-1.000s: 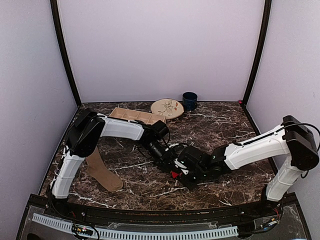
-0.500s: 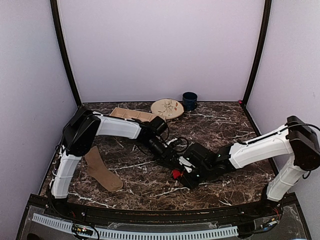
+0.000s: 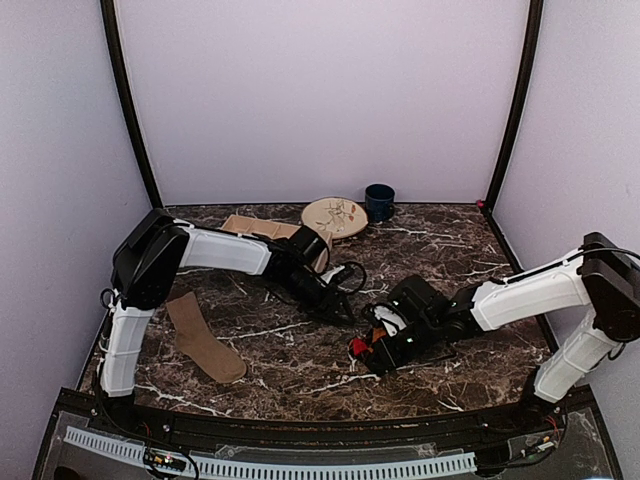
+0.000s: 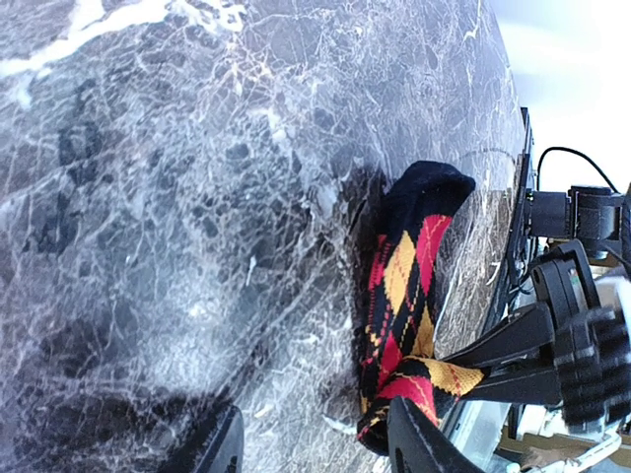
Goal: Roll the socks
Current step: Roll the sock at the center of the board.
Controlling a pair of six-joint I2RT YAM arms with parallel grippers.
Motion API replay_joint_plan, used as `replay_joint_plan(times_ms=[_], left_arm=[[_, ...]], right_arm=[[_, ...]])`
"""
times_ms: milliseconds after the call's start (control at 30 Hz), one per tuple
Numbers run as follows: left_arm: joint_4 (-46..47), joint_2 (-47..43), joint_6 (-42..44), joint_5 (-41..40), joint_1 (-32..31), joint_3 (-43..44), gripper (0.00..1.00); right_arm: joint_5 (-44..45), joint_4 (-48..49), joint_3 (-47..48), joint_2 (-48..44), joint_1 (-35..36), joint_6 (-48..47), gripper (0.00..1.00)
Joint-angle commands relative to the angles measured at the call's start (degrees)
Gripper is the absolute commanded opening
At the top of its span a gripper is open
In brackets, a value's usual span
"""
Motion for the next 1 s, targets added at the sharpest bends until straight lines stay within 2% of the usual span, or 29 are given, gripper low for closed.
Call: replay_joint_plan(times_ms=[0, 400, 733, 967], left_arm=[[-2.23, -0.68, -0.14, -7.56, 0.64, -4.63, 0.53], [7.24, -6.89, 2.76, -2.41, 0.11, -11.65, 0.53], [12.01, -7.26, 6.15, 1.32, -2.12, -11.74, 0.53], [13.77, -7.48, 7.60, 5.25, -3.08, -11.06, 0.54]], right_arm=[[-7.10, 3.40, -2.59, 0.11, -2.27, 3.59, 0.05], [-19.91, 11.23, -6.22, 1.93, -8.54, 7.91, 0.05], [-29.72, 15.80, -6.94, 6.14, -12.54, 10.58, 0.05], [-32.42, 17.41, -7.86, 6.66, -14.29, 11.82, 0.05]])
